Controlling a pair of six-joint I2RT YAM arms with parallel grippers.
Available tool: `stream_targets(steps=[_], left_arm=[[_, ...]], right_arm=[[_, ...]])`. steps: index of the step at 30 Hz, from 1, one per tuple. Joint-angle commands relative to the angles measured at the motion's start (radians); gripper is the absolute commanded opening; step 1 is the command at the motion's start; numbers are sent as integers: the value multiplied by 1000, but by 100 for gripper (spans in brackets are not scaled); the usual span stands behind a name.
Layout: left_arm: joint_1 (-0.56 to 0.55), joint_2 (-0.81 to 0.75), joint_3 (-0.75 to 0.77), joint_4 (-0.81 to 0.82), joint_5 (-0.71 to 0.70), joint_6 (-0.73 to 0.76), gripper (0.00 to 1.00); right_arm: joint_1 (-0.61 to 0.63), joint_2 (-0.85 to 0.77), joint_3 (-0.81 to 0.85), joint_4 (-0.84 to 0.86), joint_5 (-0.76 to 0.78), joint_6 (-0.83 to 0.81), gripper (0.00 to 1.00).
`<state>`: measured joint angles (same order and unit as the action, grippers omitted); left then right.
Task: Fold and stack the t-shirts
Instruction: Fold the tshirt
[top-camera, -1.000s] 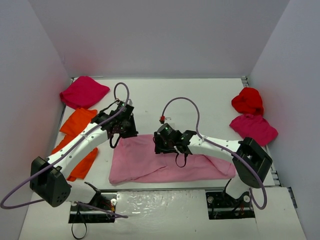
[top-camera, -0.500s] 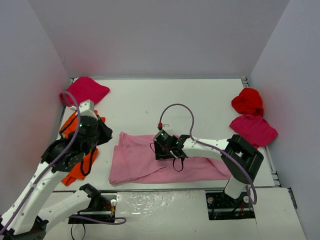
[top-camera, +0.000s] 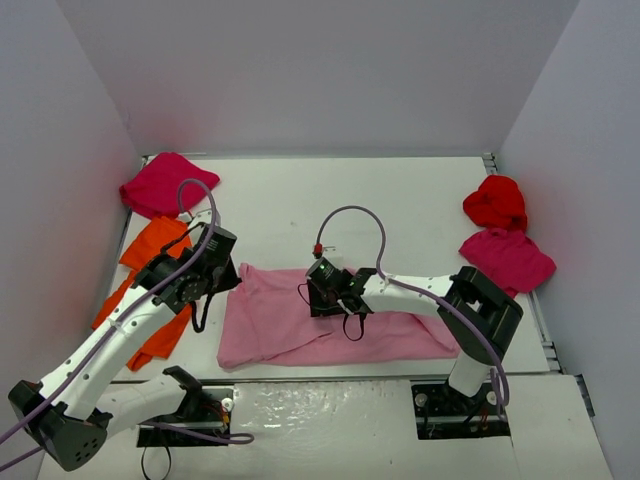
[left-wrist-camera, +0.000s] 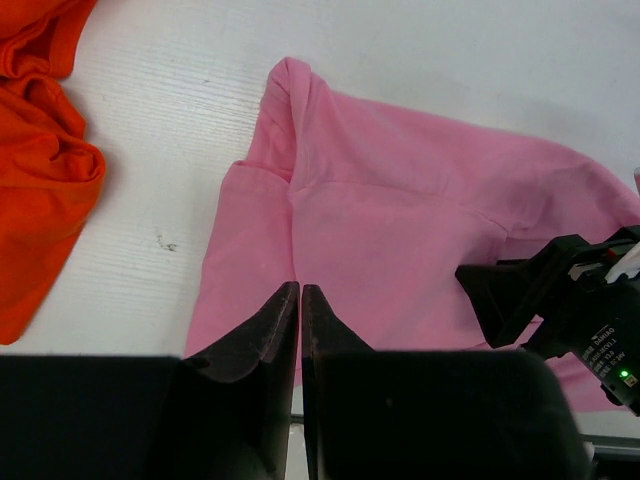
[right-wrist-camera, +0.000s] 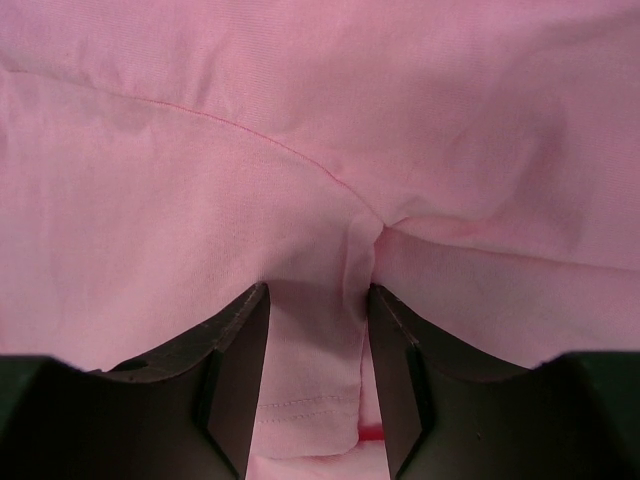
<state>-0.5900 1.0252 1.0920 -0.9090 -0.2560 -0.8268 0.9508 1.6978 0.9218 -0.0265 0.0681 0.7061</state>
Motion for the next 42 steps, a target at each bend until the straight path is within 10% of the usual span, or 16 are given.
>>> stream_targets(steps=[1,7,42], left_arm=[[-4,-21,42,44,2,-4,4],[-4,-4,28,67,23,-4,4],[-4,36,20,91,58,14,4]], right_arm=[[9,-69,18,-13,26,-1,37],[16,-96,22,-50,39,1,2],[262,53,249,-52,27,-7,0]])
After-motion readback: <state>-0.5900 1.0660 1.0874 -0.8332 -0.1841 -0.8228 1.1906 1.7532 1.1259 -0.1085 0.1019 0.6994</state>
